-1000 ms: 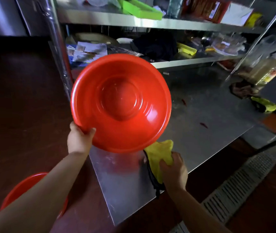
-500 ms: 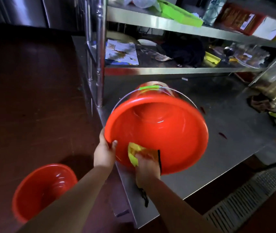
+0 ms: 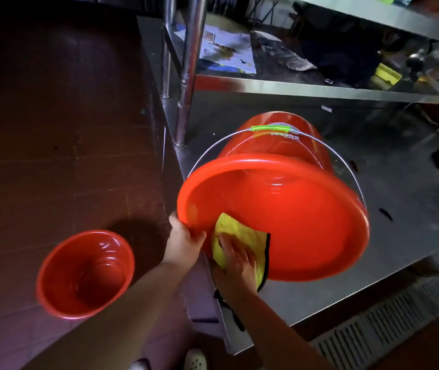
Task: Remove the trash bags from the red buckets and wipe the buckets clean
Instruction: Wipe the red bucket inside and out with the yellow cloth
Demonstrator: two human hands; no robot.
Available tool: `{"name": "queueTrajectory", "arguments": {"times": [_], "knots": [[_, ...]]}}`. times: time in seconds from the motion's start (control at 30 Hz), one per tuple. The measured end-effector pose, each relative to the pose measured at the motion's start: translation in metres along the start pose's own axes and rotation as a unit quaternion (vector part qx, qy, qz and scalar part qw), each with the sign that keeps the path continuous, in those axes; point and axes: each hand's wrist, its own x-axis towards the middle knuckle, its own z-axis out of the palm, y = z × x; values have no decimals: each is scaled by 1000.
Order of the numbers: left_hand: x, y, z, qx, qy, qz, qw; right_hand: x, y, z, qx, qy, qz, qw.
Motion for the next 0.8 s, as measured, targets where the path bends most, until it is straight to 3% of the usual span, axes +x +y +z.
{"name": "queueTrajectory", "arguments": {"times": [0.1,0.2,0.3,0.43,0.67,0.8], "knots": [[-3,-6,10,-32,2,-59,998,5,7,3,-17,34,-31,999],[-2,-9,14,-38,-5,-44,998,17,13,4,-47,36,-45,997],[1,-10,15,0,-8,1,1000,53,18,6,-39,34,-5,999],[10,-1,10,44,-18,31,998,122,33,-3,-10,-74,65,995],[43,18,-10,76,-24,106,991,192,71,-11,-161,-121,128,971],[38,-4,-1,12,-14,53,998,198,73,-8,-164,-145,131,967]]}}
